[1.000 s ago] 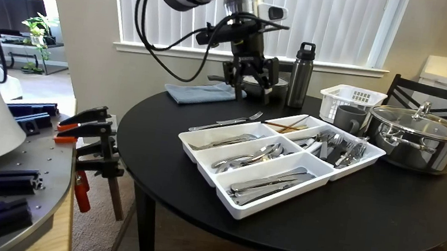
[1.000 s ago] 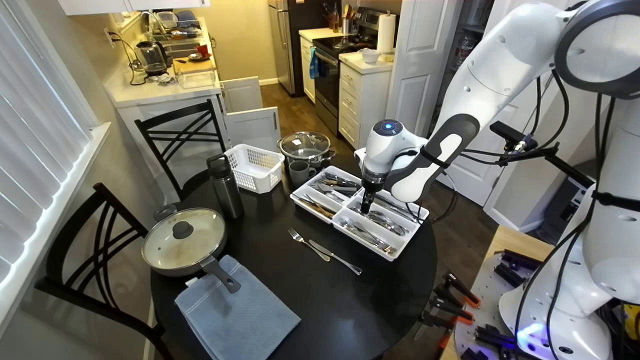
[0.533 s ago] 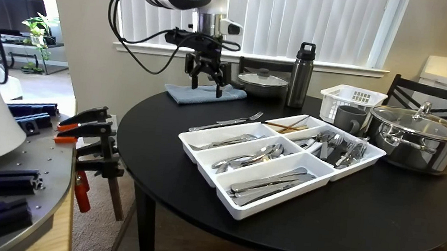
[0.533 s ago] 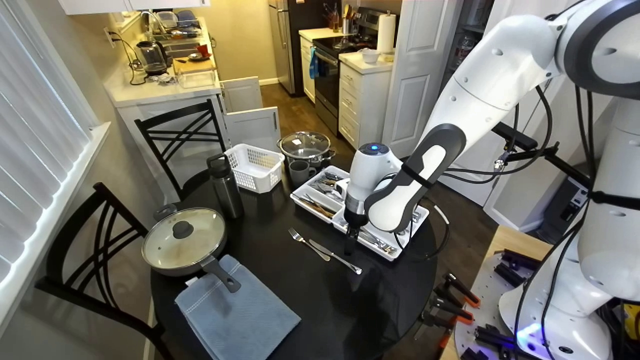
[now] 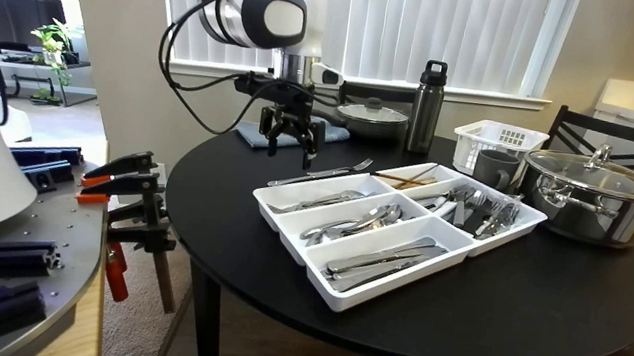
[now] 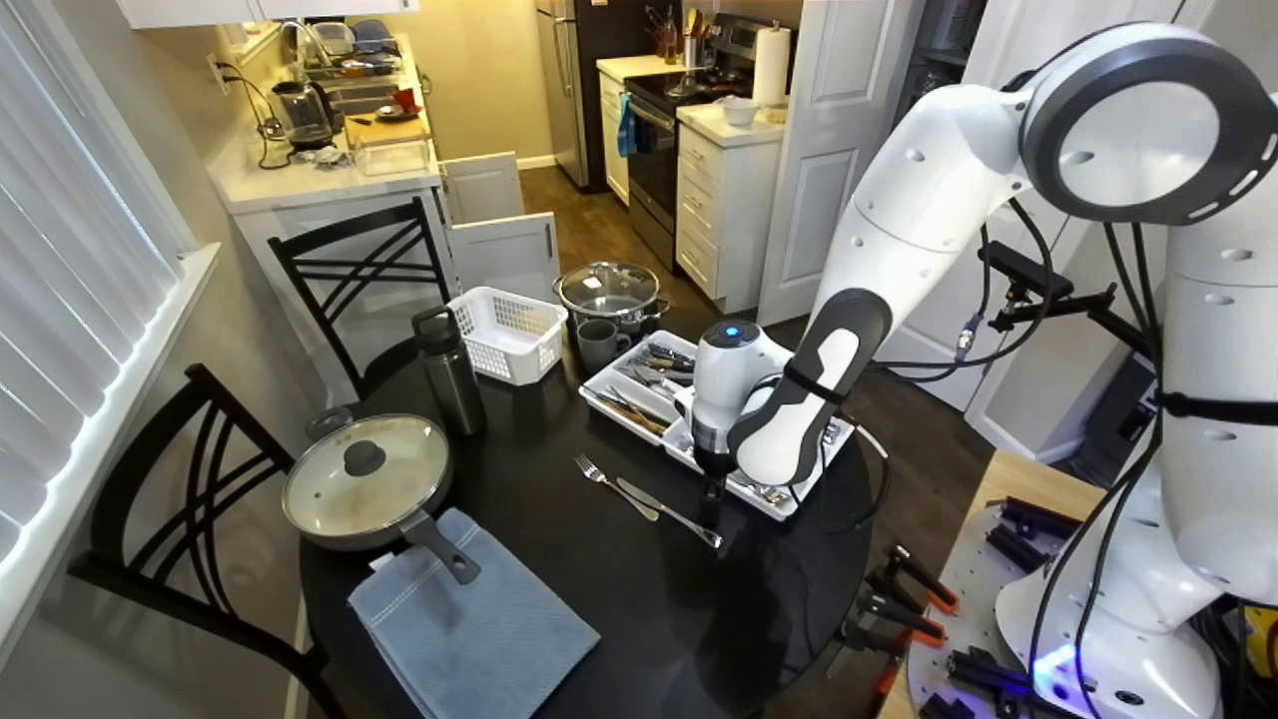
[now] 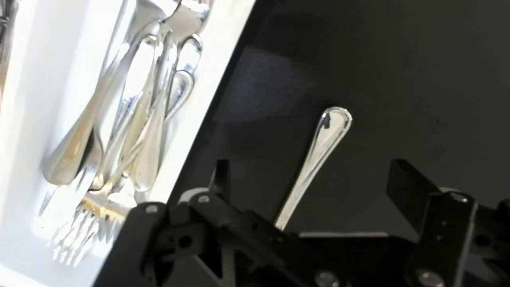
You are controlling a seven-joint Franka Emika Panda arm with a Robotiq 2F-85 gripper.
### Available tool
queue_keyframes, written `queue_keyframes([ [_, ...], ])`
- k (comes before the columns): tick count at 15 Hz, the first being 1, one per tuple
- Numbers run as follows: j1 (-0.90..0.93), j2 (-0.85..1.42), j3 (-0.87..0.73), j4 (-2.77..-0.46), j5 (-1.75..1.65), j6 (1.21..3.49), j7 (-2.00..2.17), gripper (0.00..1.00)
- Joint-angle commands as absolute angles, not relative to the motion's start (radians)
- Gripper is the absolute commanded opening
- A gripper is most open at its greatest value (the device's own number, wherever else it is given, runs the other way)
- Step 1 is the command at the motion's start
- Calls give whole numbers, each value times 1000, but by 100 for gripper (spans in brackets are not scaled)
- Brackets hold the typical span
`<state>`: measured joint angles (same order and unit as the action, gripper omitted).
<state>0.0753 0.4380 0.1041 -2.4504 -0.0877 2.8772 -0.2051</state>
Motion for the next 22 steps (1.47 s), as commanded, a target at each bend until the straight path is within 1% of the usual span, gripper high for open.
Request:
queue_keyframes([
  [1,151,503,34,-2398,-152,2885,-120,100],
  [5,177,556,30,-2353,-137,2886,-73,100],
  [9,227,623,-12,-2298,-138,2894,9,100],
  [13,226,666,-5,-2266,-115,2903,45,100],
  [14,222,671,-2,-2261,-113,2906,47,97],
  [15,219,675,1,-2257,-112,2908,49,74],
  [17,220,672,0,-2256,-112,2910,54,70],
  [22,229,669,-12,-2250,-117,2910,67,37],
])
